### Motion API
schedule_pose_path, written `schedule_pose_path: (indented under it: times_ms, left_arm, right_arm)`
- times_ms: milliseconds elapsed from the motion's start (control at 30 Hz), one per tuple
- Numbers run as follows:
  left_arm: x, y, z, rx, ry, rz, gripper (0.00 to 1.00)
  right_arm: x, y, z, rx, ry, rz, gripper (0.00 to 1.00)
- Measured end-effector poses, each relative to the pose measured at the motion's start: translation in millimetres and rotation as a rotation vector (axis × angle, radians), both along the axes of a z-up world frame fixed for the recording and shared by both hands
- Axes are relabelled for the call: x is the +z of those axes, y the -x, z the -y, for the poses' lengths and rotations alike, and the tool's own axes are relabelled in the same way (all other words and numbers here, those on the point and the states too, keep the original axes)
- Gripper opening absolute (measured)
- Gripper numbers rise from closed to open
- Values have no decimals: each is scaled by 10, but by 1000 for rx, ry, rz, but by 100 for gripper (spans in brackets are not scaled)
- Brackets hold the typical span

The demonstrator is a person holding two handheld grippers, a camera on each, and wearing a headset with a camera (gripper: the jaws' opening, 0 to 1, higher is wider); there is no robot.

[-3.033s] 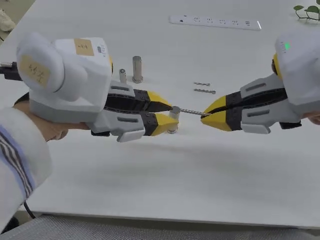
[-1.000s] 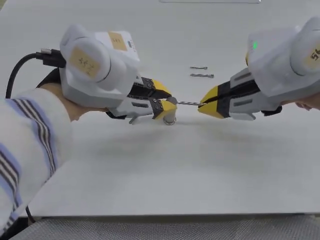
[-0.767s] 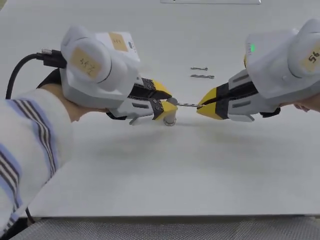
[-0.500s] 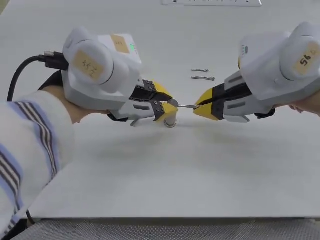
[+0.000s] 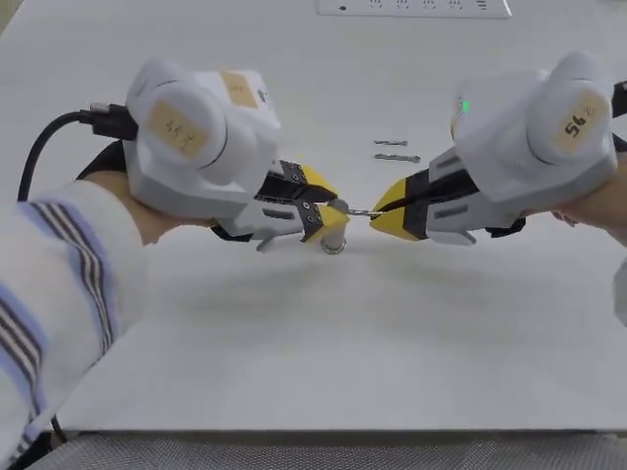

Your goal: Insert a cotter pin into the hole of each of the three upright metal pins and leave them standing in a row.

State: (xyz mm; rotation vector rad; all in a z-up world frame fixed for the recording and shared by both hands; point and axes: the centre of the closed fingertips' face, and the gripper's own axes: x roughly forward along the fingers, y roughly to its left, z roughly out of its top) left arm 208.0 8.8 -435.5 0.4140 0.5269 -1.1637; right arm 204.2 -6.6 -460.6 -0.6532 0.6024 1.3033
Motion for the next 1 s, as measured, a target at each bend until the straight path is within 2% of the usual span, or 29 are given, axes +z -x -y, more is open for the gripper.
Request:
schedule_pose_path:
  times_ms: [300, 567, 700, 767, 867, 1000]
  left_arm:
    - [-7, -7, 14, 5, 2, -2, 9]
    - [1, -8, 27, 6, -10, -7, 9]
    - [5, -3, 25, 9, -12, -9, 9]
    - [6, -3, 26, 10, -13, -8, 9]
    - [9, -2, 24, 15, -12, -9, 9]
    - [14, -2, 22, 19, -12, -10, 9]
  right_arm:
    - [-5, -46, -104, -2, -11, -25, 0]
    - [22, -20, -198, 13, -10, -26, 0]
    - [47, -10, -201, 2, -31, -41, 0]
    - [71, -8, -195, -2, -44, -32, 0]
    - [104, 12, -151, -11, -55, -28, 10]
    - [143, 26, -81, -22, -54, -21, 6]
